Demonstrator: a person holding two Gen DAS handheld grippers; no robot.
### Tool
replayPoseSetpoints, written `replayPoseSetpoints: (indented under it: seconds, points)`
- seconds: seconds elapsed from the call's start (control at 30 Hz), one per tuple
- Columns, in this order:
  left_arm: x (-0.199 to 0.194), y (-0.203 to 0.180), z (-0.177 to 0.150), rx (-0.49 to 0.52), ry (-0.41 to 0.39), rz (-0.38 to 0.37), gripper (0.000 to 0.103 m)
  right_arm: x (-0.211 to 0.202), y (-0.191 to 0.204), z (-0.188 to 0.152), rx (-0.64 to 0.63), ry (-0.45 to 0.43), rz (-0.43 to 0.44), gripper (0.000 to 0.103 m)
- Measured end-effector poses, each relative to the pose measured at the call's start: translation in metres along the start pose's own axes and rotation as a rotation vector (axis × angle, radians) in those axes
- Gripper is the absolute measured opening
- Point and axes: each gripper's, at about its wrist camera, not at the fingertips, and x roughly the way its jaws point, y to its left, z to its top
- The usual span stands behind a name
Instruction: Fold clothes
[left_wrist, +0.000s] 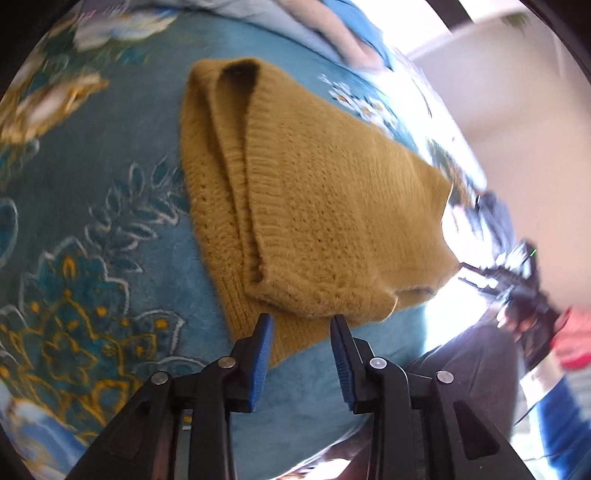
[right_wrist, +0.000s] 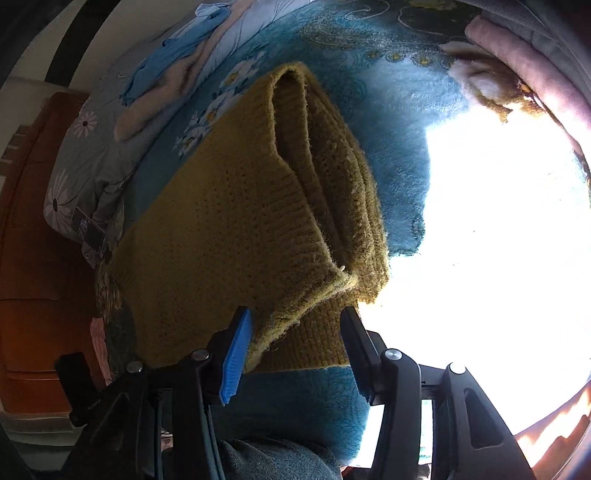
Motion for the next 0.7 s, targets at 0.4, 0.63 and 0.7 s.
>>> replayPoseSetpoints:
  seconds: [0.4, 0.63, 0.7]
  points:
    - [0.024, 0.011, 0.009, -0.196, 0.024, -0.079, 0.038, 0.020, 0.012, 0.025, 0.118, 0.062, 0.000, 0.035]
    - [0.022, 0.017, 0.007, -0.243, -0.004, -0.045, 0.007, 0.012, 0.038, 0.026, 0.052, 0.043, -0.049, 0.012]
    - [0.015, 0.011, 0.005, -0.230, -0.010, -0.043, 0.007, 0.007, 0.047, 0.025, 0.018, 0.039, -0.063, 0.011]
